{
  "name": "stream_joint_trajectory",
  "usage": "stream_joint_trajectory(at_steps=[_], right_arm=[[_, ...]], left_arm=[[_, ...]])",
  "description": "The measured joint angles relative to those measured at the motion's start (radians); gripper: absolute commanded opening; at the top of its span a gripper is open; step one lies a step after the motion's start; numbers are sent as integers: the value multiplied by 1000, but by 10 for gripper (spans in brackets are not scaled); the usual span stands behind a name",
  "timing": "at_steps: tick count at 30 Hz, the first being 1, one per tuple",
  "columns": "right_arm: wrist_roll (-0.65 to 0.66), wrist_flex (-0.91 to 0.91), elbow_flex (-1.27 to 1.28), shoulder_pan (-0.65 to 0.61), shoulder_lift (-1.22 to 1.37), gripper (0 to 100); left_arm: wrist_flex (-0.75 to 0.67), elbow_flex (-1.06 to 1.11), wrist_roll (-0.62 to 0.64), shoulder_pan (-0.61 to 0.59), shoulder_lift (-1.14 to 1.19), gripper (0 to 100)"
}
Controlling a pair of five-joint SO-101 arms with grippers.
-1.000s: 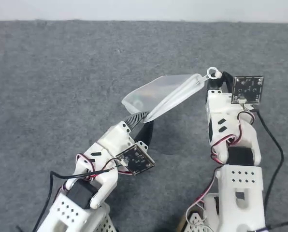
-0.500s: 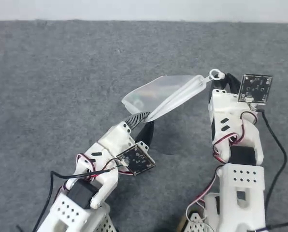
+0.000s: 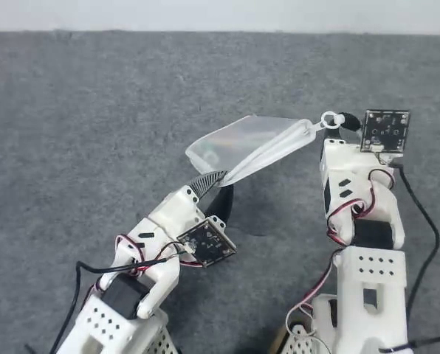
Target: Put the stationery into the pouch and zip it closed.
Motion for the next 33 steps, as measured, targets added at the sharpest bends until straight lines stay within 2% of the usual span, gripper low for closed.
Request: stream_joint_trajectory(at_steps=[4, 9, 13, 20, 27, 33], right_arm=[[3, 0, -2, 0, 2, 165], [6, 37, -8, 5, 5, 165], [43, 98, -37, -20, 5, 165], [121, 138, -38, -107, 5, 165], [140, 163, -38, -147, 5, 165], [253, 236, -38, -285, 5, 165]], left_arm=[[0, 0, 0, 0, 0, 17], [5, 0, 9, -12, 0, 148], [12, 2, 127, -83, 9, 216], [14, -48, 361, -216, 9, 250], [14, -78, 512, -325, 9, 254], [-55, -80, 620, -422, 9, 254]])
